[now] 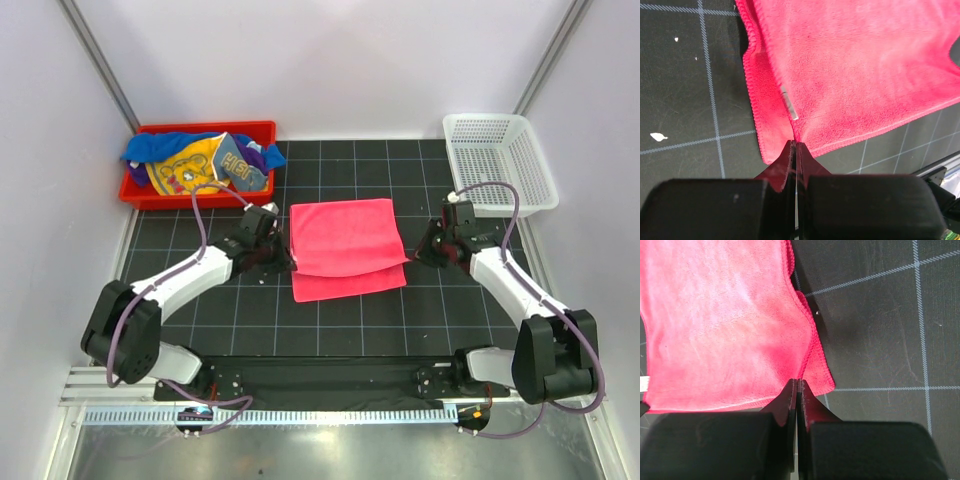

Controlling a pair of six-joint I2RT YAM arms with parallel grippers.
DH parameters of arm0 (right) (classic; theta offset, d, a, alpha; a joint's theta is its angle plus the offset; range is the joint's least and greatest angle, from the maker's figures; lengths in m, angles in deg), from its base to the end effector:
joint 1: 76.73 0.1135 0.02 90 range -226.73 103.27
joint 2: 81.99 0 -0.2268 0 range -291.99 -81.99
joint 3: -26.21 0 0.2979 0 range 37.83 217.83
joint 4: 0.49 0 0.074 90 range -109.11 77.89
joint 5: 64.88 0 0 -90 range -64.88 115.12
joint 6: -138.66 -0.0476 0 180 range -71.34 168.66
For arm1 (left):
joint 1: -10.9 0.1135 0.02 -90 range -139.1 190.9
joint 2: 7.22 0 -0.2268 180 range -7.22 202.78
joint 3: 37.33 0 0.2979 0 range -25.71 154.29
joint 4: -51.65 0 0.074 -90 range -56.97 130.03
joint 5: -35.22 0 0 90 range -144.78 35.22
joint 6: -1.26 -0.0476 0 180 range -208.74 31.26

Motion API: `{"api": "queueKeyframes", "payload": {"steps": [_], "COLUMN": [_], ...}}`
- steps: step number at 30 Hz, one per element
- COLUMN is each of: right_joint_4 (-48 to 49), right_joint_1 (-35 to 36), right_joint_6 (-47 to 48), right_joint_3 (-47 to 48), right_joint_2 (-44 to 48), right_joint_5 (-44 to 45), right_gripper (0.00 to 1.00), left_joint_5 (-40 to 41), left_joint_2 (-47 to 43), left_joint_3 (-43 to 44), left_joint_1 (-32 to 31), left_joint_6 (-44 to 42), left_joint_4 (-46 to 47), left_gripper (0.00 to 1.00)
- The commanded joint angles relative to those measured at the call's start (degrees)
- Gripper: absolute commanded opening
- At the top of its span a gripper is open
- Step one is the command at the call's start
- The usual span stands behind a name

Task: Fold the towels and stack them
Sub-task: Fold the towel

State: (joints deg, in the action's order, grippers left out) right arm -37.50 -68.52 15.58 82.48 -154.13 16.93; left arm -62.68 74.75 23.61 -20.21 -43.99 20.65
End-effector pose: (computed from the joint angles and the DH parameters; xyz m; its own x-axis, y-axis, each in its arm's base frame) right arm 0.3059 0.0510 0.1513 -0.7849 0.4326 -0.4437 0.2410 0.8727 0.4246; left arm 0.2885 -0.1817 0.1357 -0.8906 -0.2770 -0.3607 -0.0603 0.8580 -0.5101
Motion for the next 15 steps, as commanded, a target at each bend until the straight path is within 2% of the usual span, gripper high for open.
{"api": "queueKeyframes", "payload": {"steps": [1,10,12,13,14,15], "right_joint_4": [-0.37,4.64,5.34,5.52,5.70,5.26], "right_joint_1": [0.32,0.23,0.32,0.32,0.23,0.23], "right_joint_6": [0.30,-0.14,0.12,0.30,0.47,1.00], "right_joint_3": [-1.22,-8.69,-9.22,-9.22,-8.87,-8.44], "right_joint_2": [2.09,0.25,-0.37,-0.72,-0.98,-0.99], "right_joint_5": [0.54,-0.52,-0.69,-0.60,-0.52,-0.60], "right_gripper": [0.01,0.01,0.07,0.15,0.19,0.23], "left_joint_5": [0.70,0.25,0.08,0.08,-0.01,0.17], "left_joint_2": [-2.43,1.16,2.31,3.27,3.63,3.72], "left_joint_3": [-0.45,-5.02,-5.46,-5.55,-5.46,-5.38], "left_joint_1": [-0.35,-3.25,-3.60,-3.78,-3.78,-3.78], "left_joint_6": [-0.28,1.83,1.74,1.83,1.57,1.31], "left_joint_4": [-1.55,3.11,4.17,4.52,4.78,4.61], "left_gripper": [0.00,0.00,0.00,0.02,0.06,0.17]}}
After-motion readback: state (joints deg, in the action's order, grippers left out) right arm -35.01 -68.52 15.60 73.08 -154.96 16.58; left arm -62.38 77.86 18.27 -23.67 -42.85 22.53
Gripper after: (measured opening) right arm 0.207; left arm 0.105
